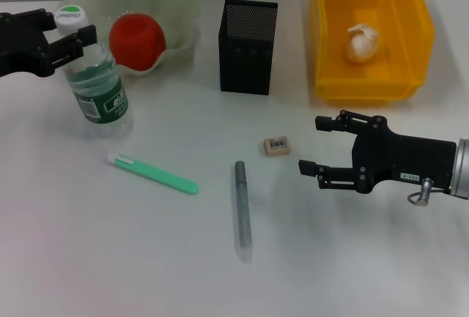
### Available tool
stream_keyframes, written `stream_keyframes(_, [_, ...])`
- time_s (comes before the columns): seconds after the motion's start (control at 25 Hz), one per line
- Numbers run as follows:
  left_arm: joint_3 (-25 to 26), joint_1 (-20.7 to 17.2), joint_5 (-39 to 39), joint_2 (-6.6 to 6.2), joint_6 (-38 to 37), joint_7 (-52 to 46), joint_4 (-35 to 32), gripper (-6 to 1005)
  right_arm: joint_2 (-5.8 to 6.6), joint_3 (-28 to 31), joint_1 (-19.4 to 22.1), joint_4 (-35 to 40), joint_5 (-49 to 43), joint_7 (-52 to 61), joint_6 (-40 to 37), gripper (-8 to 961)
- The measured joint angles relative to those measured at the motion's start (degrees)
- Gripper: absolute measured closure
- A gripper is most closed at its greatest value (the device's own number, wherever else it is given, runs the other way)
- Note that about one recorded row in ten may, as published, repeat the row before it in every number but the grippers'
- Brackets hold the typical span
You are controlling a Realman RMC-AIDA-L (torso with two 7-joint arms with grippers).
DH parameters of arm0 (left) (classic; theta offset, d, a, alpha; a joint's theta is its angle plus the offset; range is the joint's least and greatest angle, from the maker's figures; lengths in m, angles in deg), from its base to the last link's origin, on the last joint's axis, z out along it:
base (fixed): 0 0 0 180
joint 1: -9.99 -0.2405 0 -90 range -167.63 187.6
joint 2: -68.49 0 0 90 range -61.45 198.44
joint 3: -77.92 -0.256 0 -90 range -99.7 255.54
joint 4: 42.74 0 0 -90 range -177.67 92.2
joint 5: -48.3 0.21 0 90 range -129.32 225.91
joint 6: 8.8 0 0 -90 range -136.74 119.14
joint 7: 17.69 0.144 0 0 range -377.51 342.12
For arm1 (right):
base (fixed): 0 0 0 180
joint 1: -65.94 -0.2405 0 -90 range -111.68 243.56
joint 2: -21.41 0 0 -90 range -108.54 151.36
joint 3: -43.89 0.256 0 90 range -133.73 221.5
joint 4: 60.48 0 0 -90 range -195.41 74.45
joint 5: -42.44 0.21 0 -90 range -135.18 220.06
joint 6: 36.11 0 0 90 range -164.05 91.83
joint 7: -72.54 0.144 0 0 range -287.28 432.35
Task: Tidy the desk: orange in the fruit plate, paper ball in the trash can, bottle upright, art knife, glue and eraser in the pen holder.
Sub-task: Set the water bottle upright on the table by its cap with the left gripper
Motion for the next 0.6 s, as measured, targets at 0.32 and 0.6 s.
stream_keyframes(0.32, [0.1, -0.1, 0.0, 0.39, 2.9, 0.6, 0.5, 551, -0.01, 0.0, 0.0, 0.0, 0.0, 0.0, 0.0, 129])
stream_keyframes(0.6, [0.1, 0.3, -0.1, 0.03, 4.3, 1.4, 2.5, 550, 0.04, 0.0, 0.1, 0.0, 0.0, 0.0, 0.0, 129])
